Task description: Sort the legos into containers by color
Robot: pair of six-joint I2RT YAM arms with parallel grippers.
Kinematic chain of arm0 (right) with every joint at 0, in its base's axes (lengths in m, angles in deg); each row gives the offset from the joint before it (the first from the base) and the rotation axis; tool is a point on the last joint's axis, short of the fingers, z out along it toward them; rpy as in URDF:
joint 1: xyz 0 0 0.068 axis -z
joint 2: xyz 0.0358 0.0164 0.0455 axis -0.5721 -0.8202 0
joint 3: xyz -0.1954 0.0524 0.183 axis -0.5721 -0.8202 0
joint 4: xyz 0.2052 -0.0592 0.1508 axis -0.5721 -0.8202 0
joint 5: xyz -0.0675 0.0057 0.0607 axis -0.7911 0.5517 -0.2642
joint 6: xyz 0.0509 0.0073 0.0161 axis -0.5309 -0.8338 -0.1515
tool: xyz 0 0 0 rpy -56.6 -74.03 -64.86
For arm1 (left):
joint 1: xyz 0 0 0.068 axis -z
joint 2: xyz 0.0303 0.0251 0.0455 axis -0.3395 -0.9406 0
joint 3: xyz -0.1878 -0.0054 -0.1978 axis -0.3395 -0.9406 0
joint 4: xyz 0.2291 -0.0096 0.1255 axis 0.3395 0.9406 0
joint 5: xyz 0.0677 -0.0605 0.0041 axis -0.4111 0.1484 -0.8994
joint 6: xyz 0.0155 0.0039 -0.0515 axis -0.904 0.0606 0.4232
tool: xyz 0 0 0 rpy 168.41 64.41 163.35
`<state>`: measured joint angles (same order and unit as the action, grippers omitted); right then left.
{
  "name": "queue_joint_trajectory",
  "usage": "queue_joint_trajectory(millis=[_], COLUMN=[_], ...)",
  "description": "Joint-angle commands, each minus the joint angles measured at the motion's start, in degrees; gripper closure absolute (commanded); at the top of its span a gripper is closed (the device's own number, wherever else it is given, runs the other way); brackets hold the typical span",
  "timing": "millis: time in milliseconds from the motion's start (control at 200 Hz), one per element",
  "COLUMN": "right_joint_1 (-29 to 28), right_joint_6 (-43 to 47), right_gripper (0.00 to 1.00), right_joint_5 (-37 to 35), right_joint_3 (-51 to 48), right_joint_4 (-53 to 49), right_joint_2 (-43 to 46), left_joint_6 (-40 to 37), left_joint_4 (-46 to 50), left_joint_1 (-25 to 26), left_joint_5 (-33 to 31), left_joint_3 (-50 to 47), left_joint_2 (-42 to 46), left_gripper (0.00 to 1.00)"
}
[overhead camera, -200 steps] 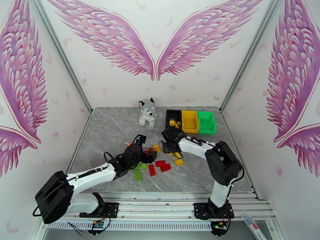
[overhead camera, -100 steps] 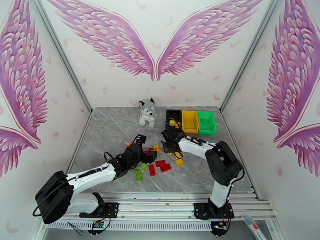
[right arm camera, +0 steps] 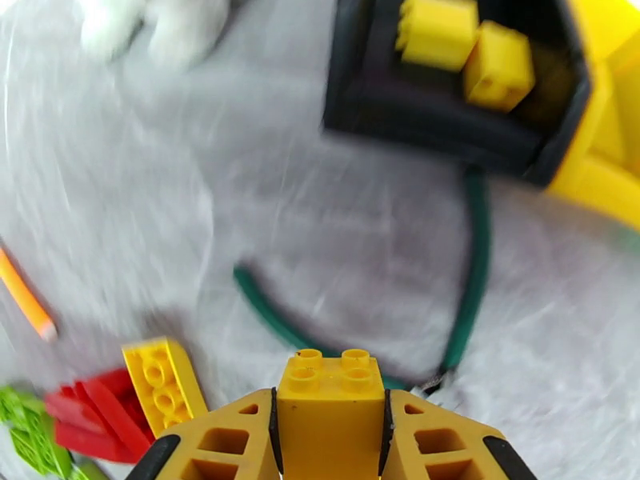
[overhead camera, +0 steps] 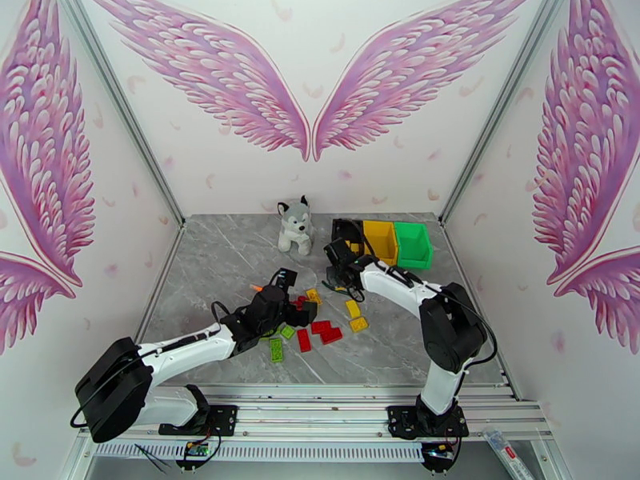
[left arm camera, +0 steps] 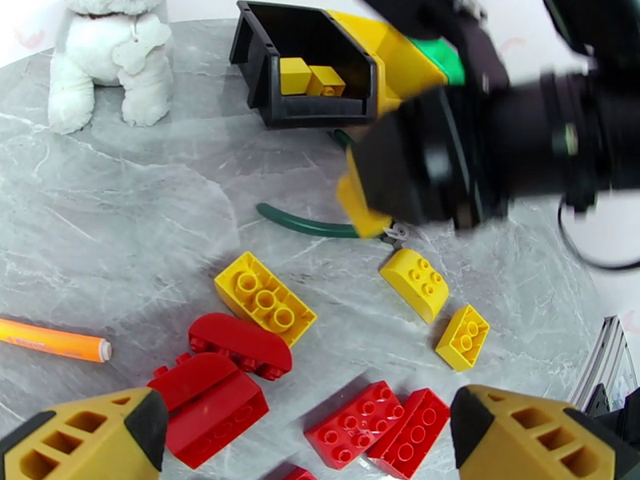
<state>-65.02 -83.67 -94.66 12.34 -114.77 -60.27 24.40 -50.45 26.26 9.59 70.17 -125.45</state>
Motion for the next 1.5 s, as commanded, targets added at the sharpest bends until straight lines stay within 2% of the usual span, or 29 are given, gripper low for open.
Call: queue_joint_trajectory(millis=[0,185,315,430,545,705,880,1025,1180,1320,1500], right_joint_1=[3.4,6.9,7.8,8.3,8.3,6.7,3.5,1.0,-1.1,-1.1,-1.1], right_joint_6=[0.1,-0.6,-0.4,-0.5,-0.7,-0.1,2.2,2.2,-1.4,-3.6,-5.6], right_gripper=[0.66,0.63,0.58,0.43,0.34,0.33,0.34,0.35,0.32,0.27,0.24], right_joint_5=[-3.6,-2.7,-3.3,-3.5,-3.0,-1.0,2.3,5.2,7.0,7.0,9.3], right_joint_3=[6.8,19.2,31.6,41.8,43.8,34.4,16.0,2.6,-12.2,-23.7,-30.0], right_joint_4=[-2.5,-4.4,-9.2,-14.1,-15.2,-12.2,-7.3,-5.6,-1.9,0.8,1.3], right_joint_2=[-0.7,-7.9,-15.6,-21.6,-22.5,-16.3,-4.9,3.3,12.1,18.8,22.1], left_joint_6=[-0.3,-0.4,-0.7,-0.9,-0.9,-0.7,-0.3,1.1,2.5,3.5,3.2], left_joint_4=[-0.6,-0.5,-0.3,-0.2,0.3,1.0,1.4,1.4,0.8,-1.0,-1.4], left_joint_1=[0.3,0.4,0.4,0.4,0.4,0.4,-0.1,-1.8,-2.9,-1.0,3.3], left_joint_5=[0.8,0.8,0.6,0.4,-0.5,-3.0,-5.1,-4.8,-2.9,-1.0,-1.6], left_joint_3=[2.0,2.0,1.9,2.0,1.8,1.1,0.1,-0.8,-0.5,-0.4,1.8], left_joint_2=[-0.4,-0.2,0.0,0.2,0.9,2.4,4.7,5.2,3.2,1.0,-2.9], left_gripper=[0.01,0.01,0.01,0.01,0.01,0.01,0.01,0.01,0.01,0.01,0.01])
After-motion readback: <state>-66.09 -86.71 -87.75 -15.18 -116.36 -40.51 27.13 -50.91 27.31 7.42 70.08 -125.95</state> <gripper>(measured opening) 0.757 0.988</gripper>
